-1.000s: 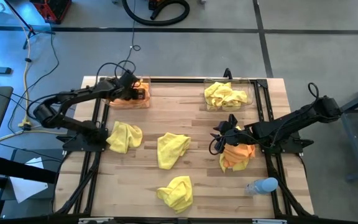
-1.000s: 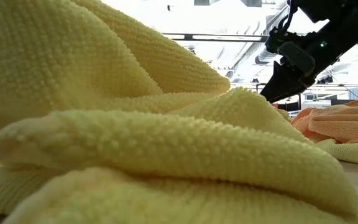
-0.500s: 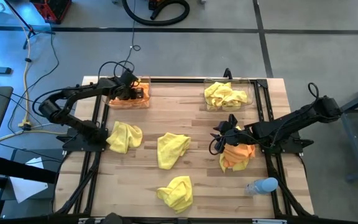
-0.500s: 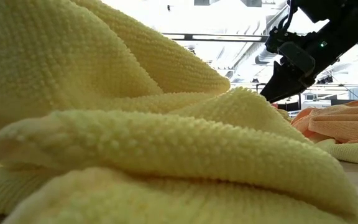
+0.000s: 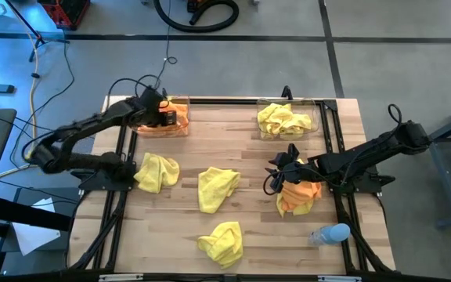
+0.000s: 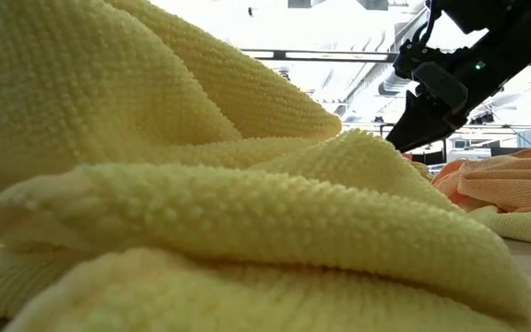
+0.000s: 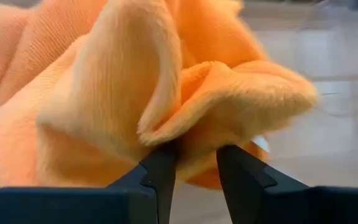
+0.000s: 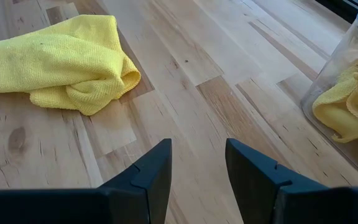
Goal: Sort microfiber towel by color & place in baskets
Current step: Put the left orange microfiber cloth into the left transparent bin
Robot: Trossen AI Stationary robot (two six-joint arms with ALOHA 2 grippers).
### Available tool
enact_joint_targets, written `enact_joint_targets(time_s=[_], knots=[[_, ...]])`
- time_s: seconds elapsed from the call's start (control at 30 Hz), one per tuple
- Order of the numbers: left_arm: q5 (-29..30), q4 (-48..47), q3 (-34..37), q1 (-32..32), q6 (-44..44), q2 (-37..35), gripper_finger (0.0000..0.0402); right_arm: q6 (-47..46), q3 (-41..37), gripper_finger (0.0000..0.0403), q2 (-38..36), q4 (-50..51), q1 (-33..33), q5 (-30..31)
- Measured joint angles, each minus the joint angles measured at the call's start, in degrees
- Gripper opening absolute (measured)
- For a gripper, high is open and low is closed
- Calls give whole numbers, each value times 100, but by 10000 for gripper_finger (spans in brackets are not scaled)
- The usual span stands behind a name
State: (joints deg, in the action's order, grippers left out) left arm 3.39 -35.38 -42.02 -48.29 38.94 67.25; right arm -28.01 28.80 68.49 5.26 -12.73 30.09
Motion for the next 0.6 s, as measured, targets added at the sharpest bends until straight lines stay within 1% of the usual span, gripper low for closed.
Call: enact_joint_targets(time_s=[0.17, 0.23, 0.3, 0.37, 0.43, 0.6], knots=[[302, -86, 0, 107, 93, -815, 106, 0, 0, 145, 0, 0, -1, 0], [662, -70, 0, 111, 126, -1000, 106, 0, 0, 145, 0, 0, 0, 0], [1081, -72, 0, 106, 135, -1021, 106, 0, 0, 145, 0, 0, -2, 0], [1264, -71, 0, 59, 92, -916, 106, 0, 0, 145, 0, 0, 0, 0], [1280, -9, 0, -24, 1, -693, 106, 0, 0, 145, 0, 0, -1, 7], [1271, 516, 0, -140, -235, 220, 106, 2, 0, 145, 0, 0, 0, 160]])
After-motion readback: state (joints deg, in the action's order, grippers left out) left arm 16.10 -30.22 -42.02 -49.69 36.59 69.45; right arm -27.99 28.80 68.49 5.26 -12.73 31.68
